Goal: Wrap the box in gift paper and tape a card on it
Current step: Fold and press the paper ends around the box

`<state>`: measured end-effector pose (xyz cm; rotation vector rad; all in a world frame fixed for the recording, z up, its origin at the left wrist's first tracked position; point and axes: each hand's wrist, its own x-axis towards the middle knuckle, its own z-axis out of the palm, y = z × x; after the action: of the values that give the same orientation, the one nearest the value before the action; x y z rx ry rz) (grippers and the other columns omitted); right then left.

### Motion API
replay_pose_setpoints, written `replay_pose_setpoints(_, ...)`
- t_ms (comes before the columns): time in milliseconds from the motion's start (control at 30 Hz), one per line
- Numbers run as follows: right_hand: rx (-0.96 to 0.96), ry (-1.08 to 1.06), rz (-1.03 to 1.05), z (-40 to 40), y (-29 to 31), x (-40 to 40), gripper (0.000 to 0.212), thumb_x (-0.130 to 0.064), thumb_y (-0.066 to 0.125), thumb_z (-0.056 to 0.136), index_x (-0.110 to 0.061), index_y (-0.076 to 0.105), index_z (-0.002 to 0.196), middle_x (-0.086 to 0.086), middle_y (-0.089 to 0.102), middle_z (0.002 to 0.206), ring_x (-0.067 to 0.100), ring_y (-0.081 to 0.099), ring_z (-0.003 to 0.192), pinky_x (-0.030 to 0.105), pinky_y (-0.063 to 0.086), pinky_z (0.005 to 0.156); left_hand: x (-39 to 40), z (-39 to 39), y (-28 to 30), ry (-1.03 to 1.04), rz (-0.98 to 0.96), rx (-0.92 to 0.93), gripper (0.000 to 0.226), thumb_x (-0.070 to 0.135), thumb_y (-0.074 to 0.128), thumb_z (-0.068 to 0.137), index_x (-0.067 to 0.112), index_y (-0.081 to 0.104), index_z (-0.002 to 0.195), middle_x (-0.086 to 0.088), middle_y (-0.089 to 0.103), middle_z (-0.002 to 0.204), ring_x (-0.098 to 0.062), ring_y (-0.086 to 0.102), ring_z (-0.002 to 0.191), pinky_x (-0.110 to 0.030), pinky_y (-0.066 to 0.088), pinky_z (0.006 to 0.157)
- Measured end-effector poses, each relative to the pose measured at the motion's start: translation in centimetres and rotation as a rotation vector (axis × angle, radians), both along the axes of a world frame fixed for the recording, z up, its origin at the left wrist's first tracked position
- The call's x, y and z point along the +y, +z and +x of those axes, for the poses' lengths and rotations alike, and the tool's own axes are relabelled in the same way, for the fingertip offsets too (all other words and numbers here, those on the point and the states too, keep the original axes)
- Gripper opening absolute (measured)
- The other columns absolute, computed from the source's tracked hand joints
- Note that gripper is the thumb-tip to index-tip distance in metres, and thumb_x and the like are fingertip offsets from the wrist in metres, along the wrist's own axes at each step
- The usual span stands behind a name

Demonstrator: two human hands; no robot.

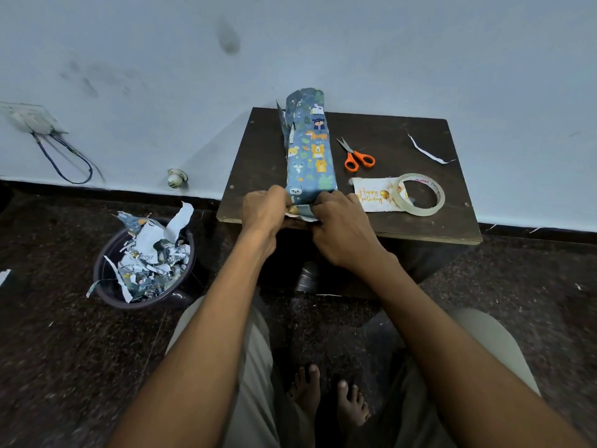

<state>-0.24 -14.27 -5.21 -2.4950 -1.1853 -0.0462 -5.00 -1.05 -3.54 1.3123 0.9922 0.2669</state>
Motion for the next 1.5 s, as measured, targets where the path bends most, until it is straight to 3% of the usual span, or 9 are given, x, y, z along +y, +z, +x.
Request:
replay_pose_setpoints(67,-0.006,-0.025,0.015,0.2,0.1,0.0,0.025,-0.014,0.054,0.086,-0.014,0.074,0.101,0.005,0.067,0.096,0.028,0.058,0.094,0.034,0.022,0.077,0.2,-0.4,-0.1,-0.074,-0.027,-0.037,0.025,0.009,0.059,0.076,-0.005,0.068,0.094,-0.015,0.069,0.086,-0.027,0.069,0.069,-0.039,0.063,0.06)
replay_pose_setpoints(167,0.001,-0.061,0.127,0.6,-0.1,-0.1,0.008,-0.022,0.063,0.093,-0.016,0.066,0.098,0.003,0.074,0.091,0.03,0.063,0.088,0.035,0.021,0.078,1.2,-1.1,-0.7,-0.192,0.34,-0.008,0.035,0.028,0.069,0.066,0.022,0.066,0.101,-0.004,0.069,0.106,-0.023,0.07,0.094,-0.048,0.061,0.084)
replay_pose_setpoints(300,0.029,-0.107,0.217,0.7,-0.5,0.0,0.012,-0.025,0.055,0.094,-0.016,0.061,0.097,0.003,0.077,0.1,0.034,0.066,0.084,0.035,0.023,0.079,1.9,-2.1,-0.7,-0.422,0.741,-0.248,0.062,-0.009,0.077,0.07,0.024,0.07,0.122,0.002,0.058,0.128,-0.004,0.06,0.114,-0.024,0.056,0.088)
replay_pose_setpoints(467,0.026,-0.163,0.204,0.9,-0.6,0.0,0.005,-0.012,0.059,0.093,-0.011,0.063,0.091,0.011,0.071,0.079,0.04,0.059,0.073,0.036,0.022,0.076,1.8,-1.5,-1.8,-0.516,0.927,-0.276,0.043,-0.001,0.089,0.068,0.022,0.079,0.103,0.002,0.054,0.13,-0.015,0.056,0.12,-0.035,0.056,0.096)
replay_pose_setpoints(600,0.02,-0.143,0.246,0.7,-0.9,0.2,0.013,-0.017,0.057,0.096,-0.011,0.065,0.089,0.01,0.072,0.077,0.038,0.059,0.069,0.038,0.027,0.077,1.8,-0.3,-2.1,-0.417,0.97,-0.293,0.023,0.001,0.087,0.072,0.014,0.08,0.089,0.001,0.055,0.12,-0.008,0.051,0.113,-0.03,0.056,0.091)
replay_pose_setpoints(767,0.025,-0.115,0.314,0.7,-0.9,0.1,0.017,-0.022,0.051,0.093,-0.02,0.051,0.076,0.013,0.067,0.068,0.04,0.052,0.059,0.039,0.029,0.072,2.8,-0.8,-1.9,-0.56,1.048,-0.25,0.032,0.013,0.094,0.065,0.013,0.08,0.093,0.002,0.056,0.124,-0.01,0.05,0.11,0.0,0.037,0.089)
replay_pose_setpoints(967,0.055,-0.117,0.237,1.0,-0.2,-0.4,0.016,-0.028,0.067,0.09,-0.012,0.069,0.09,0.009,0.069,0.073,0.037,0.058,0.069,0.039,0.036,0.081,2.1,-0.1,-2.3,-0.407,1.092,-0.253,0.012,0.006,0.088,0.073,0.009,0.078,0.078,0.001,0.062,0.112,-0.011,0.059,0.106,-0.014,0.051,0.085)
replay_pose_setpoints(1200,0.123,0.061,-0.048,1.4,1.8,-2.9,0.084,-0.035,0.088,0.065,-0.023,0.054,0.14,-0.006,0.062,0.109,0.021,0.053,0.109,0.032,0.021,0.088,1.9,0.0,-1.9,-0.398,0.968,-0.229,0.017,0.002,0.088,0.069,0.013,0.075,0.074,0.01,0.062,0.102,-0.013,0.061,0.103,-0.007,0.043,0.08)
replay_pose_setpoints(1500,0.055,0.029,-0.092,2.8,2.2,-4.3,0.059,-0.004,0.074,0.069,-0.02,0.07,0.126,-0.001,0.056,0.109,0.021,0.043,0.1,0.04,0.047,0.075,2.7,-0.6,-1.4,-0.425,0.822,-0.244,0.025,-0.007,0.087,0.066,0.006,0.066,0.061,0.003,0.069,0.111,-0.008,0.063,0.103,-0.004,0.044,0.079)
